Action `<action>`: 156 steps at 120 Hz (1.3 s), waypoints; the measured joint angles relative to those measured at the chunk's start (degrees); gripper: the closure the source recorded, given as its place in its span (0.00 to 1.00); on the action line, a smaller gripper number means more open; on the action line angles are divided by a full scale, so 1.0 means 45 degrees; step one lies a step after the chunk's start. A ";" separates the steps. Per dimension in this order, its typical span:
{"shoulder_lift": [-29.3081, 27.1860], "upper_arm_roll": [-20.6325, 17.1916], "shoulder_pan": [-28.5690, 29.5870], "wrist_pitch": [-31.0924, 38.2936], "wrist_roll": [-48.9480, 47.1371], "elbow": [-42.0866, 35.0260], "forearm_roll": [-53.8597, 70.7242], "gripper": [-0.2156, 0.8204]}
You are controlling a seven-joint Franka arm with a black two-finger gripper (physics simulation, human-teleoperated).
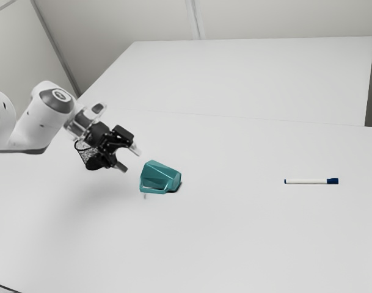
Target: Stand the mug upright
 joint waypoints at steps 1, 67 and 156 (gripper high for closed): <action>0.0054 0.0000 0.0000 0.0031 0.0031 0.0036 -0.0029 0.21; 0.2559 -0.0419 -0.0007 0.0785 0.1414 0.1544 -0.1114 0.22; 0.1838 -0.1057 -0.0032 0.0730 0.2019 0.0822 -0.1239 0.53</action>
